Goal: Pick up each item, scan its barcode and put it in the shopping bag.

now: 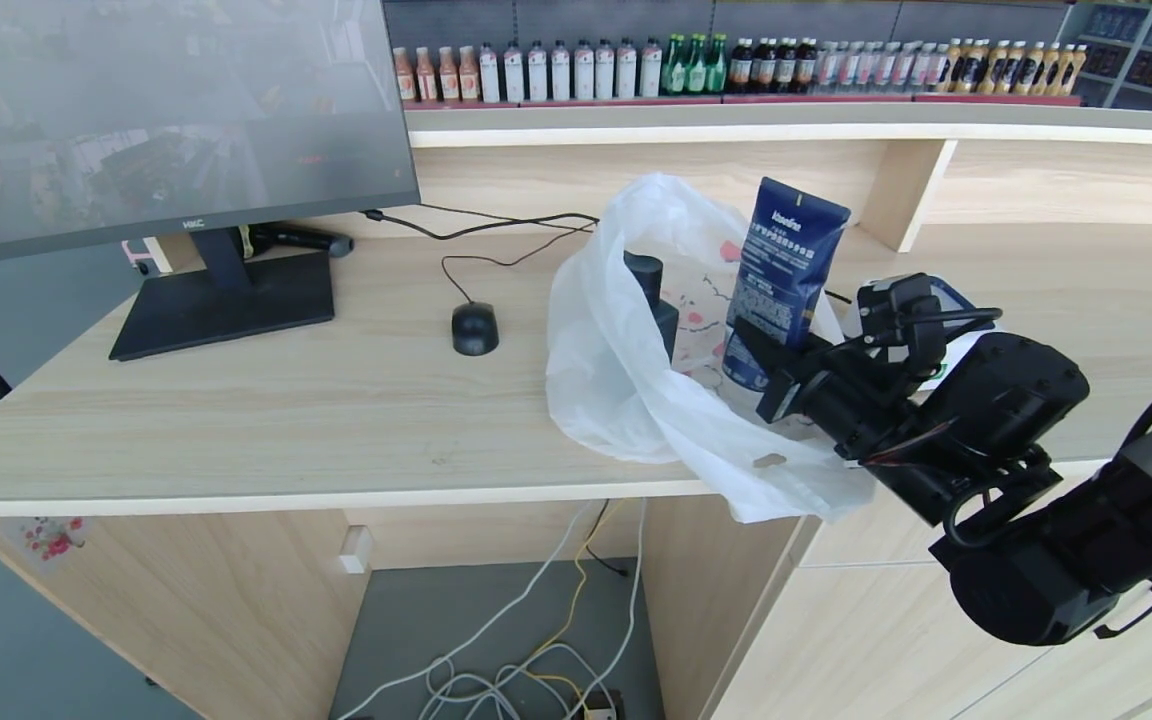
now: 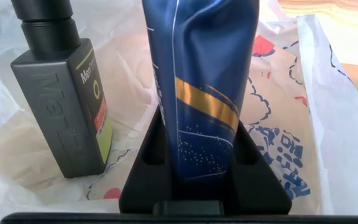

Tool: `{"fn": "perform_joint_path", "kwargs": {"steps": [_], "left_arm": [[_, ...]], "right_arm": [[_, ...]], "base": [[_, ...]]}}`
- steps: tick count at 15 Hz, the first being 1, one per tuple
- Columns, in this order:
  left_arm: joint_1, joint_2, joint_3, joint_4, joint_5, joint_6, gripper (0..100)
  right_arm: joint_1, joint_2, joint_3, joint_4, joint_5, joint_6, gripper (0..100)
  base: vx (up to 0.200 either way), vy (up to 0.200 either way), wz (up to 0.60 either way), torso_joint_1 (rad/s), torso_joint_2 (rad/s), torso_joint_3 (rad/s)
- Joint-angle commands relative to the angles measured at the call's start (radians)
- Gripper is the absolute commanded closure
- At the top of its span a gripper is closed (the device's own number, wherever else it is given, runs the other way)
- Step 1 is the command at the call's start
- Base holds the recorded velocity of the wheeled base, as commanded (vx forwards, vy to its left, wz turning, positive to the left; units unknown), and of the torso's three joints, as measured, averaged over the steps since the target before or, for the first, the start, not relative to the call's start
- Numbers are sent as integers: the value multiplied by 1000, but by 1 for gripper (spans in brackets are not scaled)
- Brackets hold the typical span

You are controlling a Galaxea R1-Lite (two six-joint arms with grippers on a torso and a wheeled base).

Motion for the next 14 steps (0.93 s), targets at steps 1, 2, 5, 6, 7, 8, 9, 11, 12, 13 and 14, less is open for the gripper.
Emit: {"fn": "perform_joint_path", "kwargs": {"steps": [1,2,5,6,7,8,9,11,12,13,14], "left_arm": [[-1,0,0,0,0,0,0],[1,0,0,0,0,0,0],[-1,0,0,0,0,0,0],[-1,0,0,0,0,0,0],[-1,0,0,0,0,0,0],[-1,0,0,0,0,0,0],[1,0,0,0,0,0,0],[-1,0,0,0,0,0,0],[1,0,0,0,0,0,0],[1,0,0,0,0,0,0],[-1,0,0,0,0,0,0]], "right_arm": [[0,2,0,-2,1,-3,0],[2,2,-3,-2,1,-5,0],[-3,-4,0,-2,0,-6,0],[-6,-9,1,-4,1,-6,0],[-6,-15,3,-4,1,-5,0],[-6,-23,9,-4,1,-5,0],[-6,-35,30,-10,1,-5,0],[-2,-81,58,-18,1,-5,0],[0,-100,64,-18,1,-5,0],[2,-139,84,-18,1,-5,0],[2,-162,96,-19,1,-5,0]], "base": [[0,0,0,0,0,0],[0,0,0,0,0,0],[0,0,0,0,0,0],[0,0,0,0,0,0],[0,0,0,0,0,0],[0,0,0,0,0,0],[0,0,0,0,0,0],[0,0,0,0,0,0],[0,0,0,0,0,0],[0,0,0,0,0,0],[0,0,0,0,0,0]]}}
